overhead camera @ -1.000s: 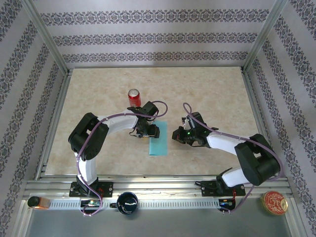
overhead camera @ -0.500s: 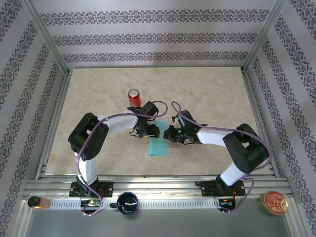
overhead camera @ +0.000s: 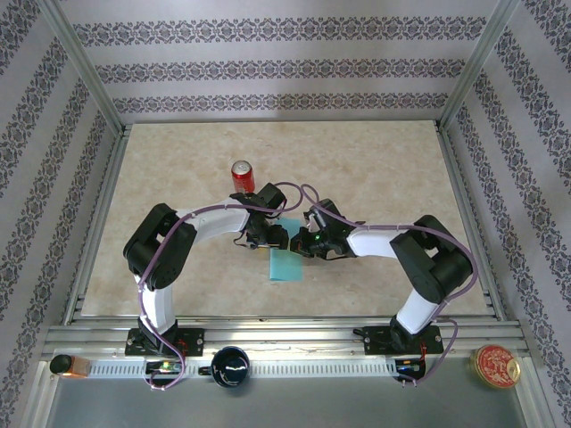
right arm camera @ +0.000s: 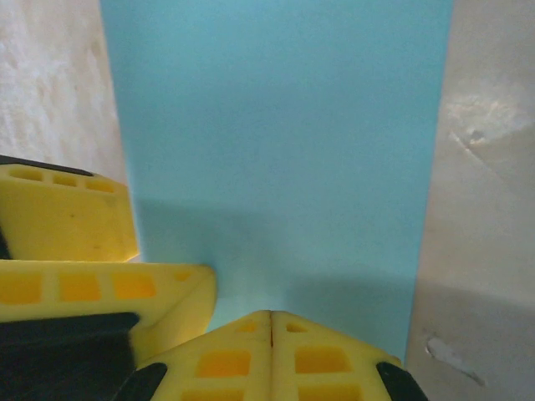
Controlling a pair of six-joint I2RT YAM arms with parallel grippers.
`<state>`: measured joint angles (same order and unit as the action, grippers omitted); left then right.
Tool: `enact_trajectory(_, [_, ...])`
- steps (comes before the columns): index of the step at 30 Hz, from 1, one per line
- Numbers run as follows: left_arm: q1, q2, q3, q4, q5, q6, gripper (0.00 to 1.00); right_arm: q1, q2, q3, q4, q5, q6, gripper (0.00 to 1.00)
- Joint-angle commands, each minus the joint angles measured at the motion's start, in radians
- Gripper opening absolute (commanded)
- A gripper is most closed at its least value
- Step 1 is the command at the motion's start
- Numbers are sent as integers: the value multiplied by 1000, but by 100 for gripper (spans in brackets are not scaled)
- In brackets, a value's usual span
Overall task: Fold a paper plane with a square sheet of paper (pick it up from the middle)
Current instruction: Hold the square sheet of paper at the center of the table.
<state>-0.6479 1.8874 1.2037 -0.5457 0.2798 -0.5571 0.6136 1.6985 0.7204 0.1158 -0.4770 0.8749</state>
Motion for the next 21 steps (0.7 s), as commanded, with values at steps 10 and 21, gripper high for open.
enact_trajectory(10, [-1,14,-31,63,-37,-6,53,10,50,-6,-119,74,-112,0])
enact_trajectory(21, [39,-230,-95,155,-11,-109,57,-70,92,72,-262,-15,-283,0])
